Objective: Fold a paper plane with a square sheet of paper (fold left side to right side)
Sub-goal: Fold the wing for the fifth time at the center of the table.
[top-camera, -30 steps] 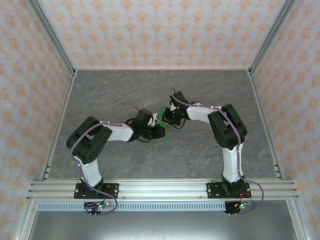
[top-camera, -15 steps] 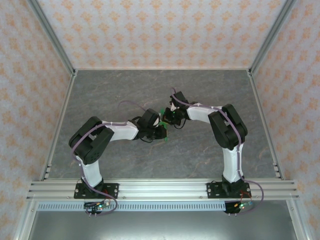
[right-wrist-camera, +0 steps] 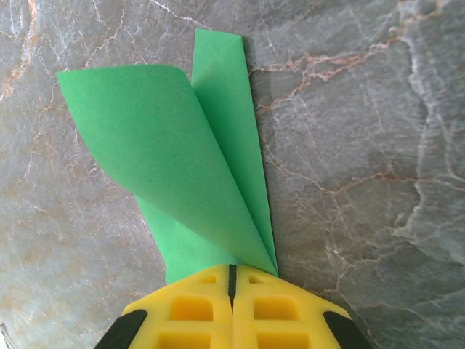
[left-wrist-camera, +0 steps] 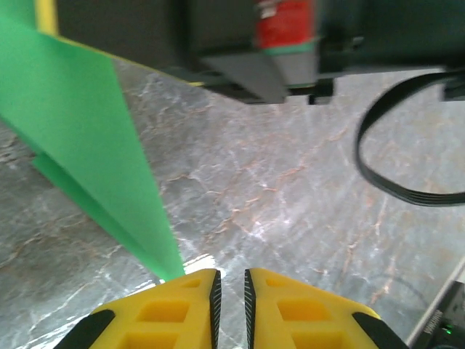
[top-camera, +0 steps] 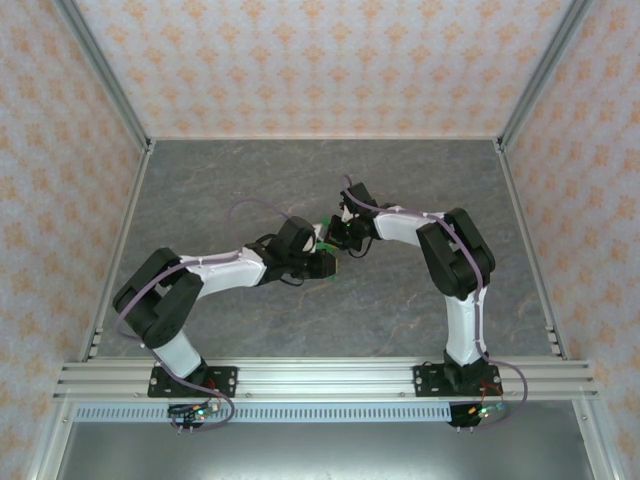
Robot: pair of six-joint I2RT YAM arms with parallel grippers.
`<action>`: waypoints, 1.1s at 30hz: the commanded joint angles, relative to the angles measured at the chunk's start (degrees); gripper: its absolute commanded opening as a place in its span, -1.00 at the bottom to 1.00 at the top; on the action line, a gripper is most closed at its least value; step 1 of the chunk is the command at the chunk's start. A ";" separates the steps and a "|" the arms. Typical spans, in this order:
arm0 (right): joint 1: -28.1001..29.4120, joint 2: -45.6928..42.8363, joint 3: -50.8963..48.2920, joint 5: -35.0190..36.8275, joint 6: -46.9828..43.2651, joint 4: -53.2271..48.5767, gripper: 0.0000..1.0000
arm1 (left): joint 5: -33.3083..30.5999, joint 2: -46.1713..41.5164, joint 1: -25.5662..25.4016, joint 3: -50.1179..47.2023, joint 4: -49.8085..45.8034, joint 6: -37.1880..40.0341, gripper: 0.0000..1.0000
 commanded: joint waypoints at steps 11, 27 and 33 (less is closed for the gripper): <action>-0.05 0.23 -1.41 2.40 -0.91 -4.57 -1.00 | 2.69 6.13 0.08 0.51 6.73 -0.89 -0.59; -0.08 0.45 -1.43 2.33 -1.00 -4.55 -1.00 | 2.77 8.66 0.10 -0.80 8.65 -1.51 -0.59; -0.12 0.67 -1.43 2.25 -0.97 -4.64 -1.00 | 2.63 9.30 0.07 -0.88 8.15 -1.42 -0.60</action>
